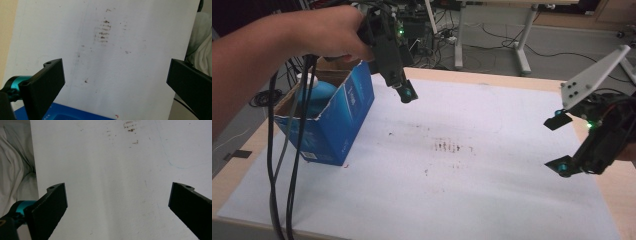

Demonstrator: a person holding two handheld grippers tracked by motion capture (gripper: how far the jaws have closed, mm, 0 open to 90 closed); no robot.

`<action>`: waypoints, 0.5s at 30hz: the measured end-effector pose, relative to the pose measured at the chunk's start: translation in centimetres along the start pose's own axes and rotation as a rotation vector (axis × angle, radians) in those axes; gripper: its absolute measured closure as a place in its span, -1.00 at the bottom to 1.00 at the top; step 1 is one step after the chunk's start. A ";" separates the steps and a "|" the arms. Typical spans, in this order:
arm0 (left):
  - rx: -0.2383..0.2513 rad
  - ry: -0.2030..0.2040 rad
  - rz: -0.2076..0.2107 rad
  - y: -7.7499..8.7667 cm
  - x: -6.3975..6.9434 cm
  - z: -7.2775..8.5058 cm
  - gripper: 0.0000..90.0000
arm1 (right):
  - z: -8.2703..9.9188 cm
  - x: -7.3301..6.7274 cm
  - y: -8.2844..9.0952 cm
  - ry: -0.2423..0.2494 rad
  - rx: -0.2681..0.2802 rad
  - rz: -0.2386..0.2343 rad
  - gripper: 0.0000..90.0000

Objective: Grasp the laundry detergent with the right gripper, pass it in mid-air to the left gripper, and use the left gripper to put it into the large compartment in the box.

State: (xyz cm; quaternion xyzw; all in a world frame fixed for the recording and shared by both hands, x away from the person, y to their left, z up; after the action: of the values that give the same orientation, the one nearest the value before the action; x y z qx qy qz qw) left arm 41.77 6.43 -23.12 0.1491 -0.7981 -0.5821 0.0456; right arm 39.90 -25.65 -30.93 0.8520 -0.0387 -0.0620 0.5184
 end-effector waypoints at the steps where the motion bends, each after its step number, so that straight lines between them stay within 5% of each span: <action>1: -0.008 0.003 0.002 -0.3 0.1 -0.1 -0.96 | -0.1 0.0 -0.1 0.008 0.001 0.001 -0.97; 15: 0.000 -0.012 0.048 -3.7 1.2 -1.1 -0.96 | -0.5 0.1 -0.3 0.007 -0.001 0.004 -0.97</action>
State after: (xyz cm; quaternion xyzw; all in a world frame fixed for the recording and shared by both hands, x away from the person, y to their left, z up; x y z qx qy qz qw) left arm 41.54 4.09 -26.37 0.1263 -0.8017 -0.5817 0.0549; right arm 40.03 -25.12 -30.99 0.8519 -0.0388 -0.0580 0.5190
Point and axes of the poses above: each handheld gripper's, and its own axes: y roughly backward along the jaws, z roughly out of its underside, x roughly to its right, the point moved 2 cm from there along -y, roughly forward along the jaws, and after that the axes turned 4 degrees about -z, right-handed, at the moved point
